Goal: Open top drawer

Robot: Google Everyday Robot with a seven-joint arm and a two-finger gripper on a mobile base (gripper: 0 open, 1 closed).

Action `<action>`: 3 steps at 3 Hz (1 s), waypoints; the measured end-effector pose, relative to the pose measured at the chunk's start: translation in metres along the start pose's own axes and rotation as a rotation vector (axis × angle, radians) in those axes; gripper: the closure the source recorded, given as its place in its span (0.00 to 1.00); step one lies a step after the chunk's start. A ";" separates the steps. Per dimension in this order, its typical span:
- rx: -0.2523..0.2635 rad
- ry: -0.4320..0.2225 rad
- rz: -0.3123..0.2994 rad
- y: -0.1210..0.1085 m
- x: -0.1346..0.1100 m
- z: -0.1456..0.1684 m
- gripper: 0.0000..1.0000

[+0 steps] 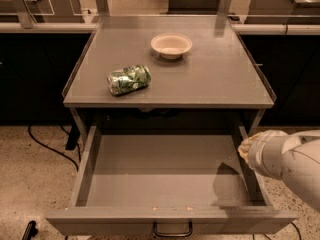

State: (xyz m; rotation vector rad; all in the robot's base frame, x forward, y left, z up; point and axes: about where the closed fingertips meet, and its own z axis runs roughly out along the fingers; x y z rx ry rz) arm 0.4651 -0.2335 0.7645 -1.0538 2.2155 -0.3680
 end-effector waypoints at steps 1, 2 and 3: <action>0.000 0.000 0.000 0.000 0.000 0.000 0.12; 0.000 0.000 0.000 0.000 0.000 0.000 0.00; 0.000 0.000 0.000 0.000 0.000 0.000 0.00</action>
Offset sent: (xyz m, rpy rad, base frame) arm 0.0000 0.0000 0.0000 0.0000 0.0000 0.0000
